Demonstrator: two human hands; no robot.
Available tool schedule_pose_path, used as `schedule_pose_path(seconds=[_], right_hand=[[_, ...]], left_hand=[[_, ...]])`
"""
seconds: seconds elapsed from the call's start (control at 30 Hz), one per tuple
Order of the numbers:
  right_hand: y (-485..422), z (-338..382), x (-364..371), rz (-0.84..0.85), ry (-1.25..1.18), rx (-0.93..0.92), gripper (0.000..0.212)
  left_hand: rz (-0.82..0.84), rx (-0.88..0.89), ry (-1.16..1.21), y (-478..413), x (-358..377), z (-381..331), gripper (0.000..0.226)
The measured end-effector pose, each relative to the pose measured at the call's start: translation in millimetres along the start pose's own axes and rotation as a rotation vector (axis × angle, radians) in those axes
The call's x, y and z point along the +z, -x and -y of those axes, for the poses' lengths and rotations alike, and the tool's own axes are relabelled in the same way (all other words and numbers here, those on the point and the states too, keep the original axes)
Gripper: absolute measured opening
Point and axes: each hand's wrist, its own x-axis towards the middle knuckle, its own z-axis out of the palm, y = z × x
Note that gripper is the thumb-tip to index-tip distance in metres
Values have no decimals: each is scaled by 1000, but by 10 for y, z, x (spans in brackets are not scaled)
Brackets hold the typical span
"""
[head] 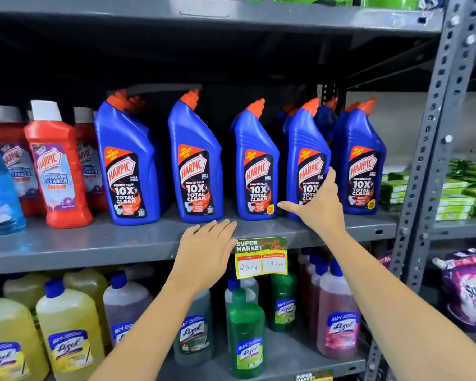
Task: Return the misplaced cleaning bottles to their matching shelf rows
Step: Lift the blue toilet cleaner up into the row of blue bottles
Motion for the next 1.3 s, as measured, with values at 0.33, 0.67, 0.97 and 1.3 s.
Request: schedule_pose_path(seconds=[0.33, 0.67, 0.97, 1.3], right_hand=[[-152, -204, 26, 77, -48, 61, 114], [-235, -248, 24, 124, -127, 59, 112], [-198, -233, 23, 108, -113, 66, 108], [385, -283, 45, -301, -405, -191, 79]], left_hand=[[-13, 2, -9, 4, -12, -14, 48], [9, -13, -11, 9, -36, -28, 49], [-1, -10, -8, 17, 4, -14, 49], [-112, -24, 52, 248, 63, -83, 50]])
